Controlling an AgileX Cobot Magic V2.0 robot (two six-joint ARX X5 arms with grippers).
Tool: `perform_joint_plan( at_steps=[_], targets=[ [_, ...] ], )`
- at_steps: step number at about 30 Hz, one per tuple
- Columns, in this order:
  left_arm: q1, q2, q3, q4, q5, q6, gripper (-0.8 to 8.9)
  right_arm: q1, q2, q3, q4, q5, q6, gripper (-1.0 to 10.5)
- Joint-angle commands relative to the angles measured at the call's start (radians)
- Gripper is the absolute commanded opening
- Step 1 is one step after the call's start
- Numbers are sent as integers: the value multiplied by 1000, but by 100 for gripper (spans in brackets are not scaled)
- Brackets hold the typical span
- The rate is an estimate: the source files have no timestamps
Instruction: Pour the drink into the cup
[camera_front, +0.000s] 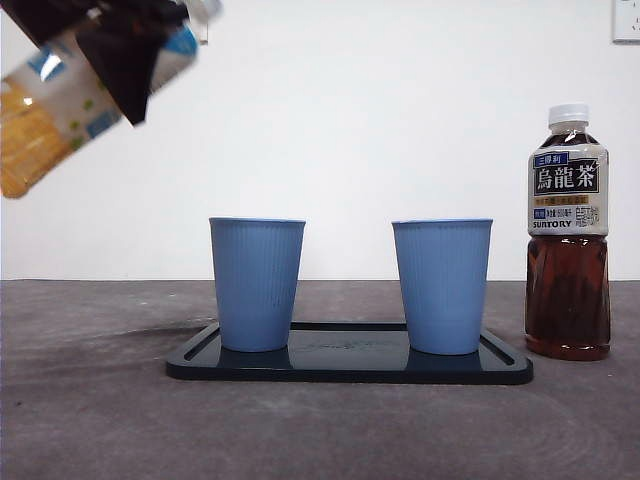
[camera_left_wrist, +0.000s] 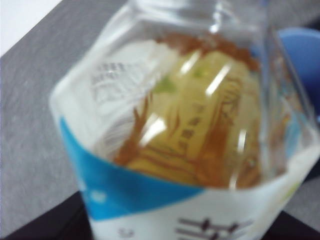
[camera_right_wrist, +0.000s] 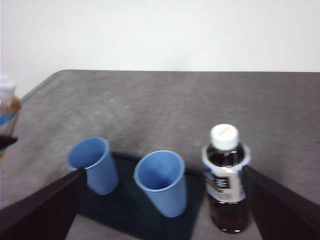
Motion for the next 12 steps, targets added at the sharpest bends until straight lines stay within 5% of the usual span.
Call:
perform_joint_plan(
  at_steps=[1, 12],
  targets=[
    [31, -55, 23, 34, -1, -97, 247, 4, 5, 19, 6, -33, 13, 493],
    [178, -337, -325, 407, 138, -101, 247, 4, 5, 19, 6, -45, 13, 493]
  ],
)
